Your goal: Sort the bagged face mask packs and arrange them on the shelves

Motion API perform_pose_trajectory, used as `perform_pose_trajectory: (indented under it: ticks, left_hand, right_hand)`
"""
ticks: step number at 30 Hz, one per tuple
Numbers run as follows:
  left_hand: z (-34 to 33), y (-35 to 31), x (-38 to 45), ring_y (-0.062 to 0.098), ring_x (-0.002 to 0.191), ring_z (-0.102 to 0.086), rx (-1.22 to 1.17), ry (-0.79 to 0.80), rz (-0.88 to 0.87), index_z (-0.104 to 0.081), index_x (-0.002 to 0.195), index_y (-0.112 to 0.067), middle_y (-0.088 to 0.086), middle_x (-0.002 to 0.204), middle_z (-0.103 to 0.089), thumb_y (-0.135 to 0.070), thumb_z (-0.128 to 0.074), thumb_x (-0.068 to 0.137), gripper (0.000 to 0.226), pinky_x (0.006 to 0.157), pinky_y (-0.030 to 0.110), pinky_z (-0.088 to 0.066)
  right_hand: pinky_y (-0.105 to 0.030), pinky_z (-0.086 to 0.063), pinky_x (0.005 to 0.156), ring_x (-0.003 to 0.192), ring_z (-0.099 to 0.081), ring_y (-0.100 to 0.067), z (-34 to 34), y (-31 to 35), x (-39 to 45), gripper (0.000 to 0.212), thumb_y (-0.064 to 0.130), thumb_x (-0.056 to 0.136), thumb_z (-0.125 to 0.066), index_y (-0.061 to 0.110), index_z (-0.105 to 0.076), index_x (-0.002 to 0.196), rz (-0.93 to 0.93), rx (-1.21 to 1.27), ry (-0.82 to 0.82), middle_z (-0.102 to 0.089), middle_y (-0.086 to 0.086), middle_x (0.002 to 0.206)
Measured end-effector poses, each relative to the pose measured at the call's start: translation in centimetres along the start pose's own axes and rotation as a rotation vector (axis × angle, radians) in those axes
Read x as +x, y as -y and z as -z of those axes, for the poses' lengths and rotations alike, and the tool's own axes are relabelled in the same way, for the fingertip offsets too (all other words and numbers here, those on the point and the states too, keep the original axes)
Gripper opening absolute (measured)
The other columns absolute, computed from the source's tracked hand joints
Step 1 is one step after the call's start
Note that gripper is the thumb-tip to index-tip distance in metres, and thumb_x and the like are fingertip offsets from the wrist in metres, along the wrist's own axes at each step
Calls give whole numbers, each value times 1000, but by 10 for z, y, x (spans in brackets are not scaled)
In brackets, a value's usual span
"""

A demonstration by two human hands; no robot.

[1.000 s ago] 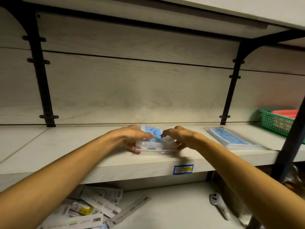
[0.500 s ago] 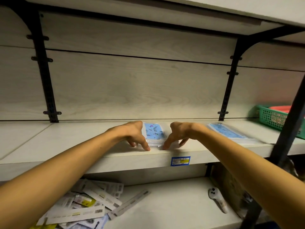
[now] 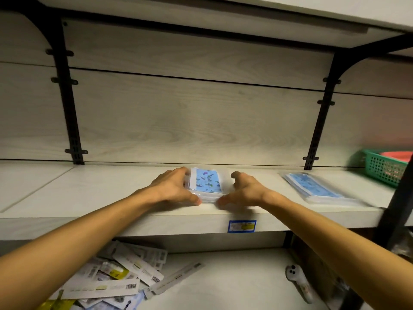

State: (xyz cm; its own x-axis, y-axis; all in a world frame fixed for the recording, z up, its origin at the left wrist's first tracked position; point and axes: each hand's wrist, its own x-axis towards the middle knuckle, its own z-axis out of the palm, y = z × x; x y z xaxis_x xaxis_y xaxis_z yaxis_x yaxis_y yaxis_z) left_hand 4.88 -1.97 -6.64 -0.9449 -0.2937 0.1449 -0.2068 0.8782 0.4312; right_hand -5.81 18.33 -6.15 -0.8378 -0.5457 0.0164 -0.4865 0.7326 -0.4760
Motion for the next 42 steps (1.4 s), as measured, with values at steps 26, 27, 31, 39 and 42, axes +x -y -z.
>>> perform_pose_trajectory:
  ticks: [26,27,31,39,42]
  left_hand:
    - [5,-11,5,8,86,-65,-242,117,109,-53,126,-20,-6,105,-70,-43,-88,73,67,69,22,-47]
    - [5,-12,8,11,84,-64,-297,122,130,-54,125,-17,-1,107,-72,-39,-85,77,61,69,23,-47]
    - [4,-13,20,19,89,-58,-411,88,202,-53,120,-16,12,121,-68,-29,-77,88,42,69,29,-45]
    - [2,-4,22,19,107,-58,-706,46,347,-60,110,-17,6,119,-60,-25,-76,88,28,92,34,-50]
    - [15,-8,19,26,111,-54,-964,127,466,-55,124,-13,15,126,-46,-26,-75,88,44,91,40,-55]
  right_hand:
    - [-32,-57,80,95,-59,-13,14,-11,15,71,53,79,-77,13,-54,134,13,379,110,-59,5,108]
    - [-33,-57,80,94,-59,-13,14,-10,18,65,51,83,-74,12,-56,131,13,405,89,-60,3,107]
    - [-32,-54,75,101,-57,-20,11,-3,26,56,34,91,-70,6,-52,136,3,478,42,-56,-5,121]
    - [-44,-58,91,107,-63,-30,8,-10,39,39,17,86,-76,5,-56,117,-231,723,-37,-61,-15,118]
    - [-38,-61,82,93,-63,-25,23,-9,41,43,23,82,-79,7,-57,116,-305,682,112,-60,-11,114]
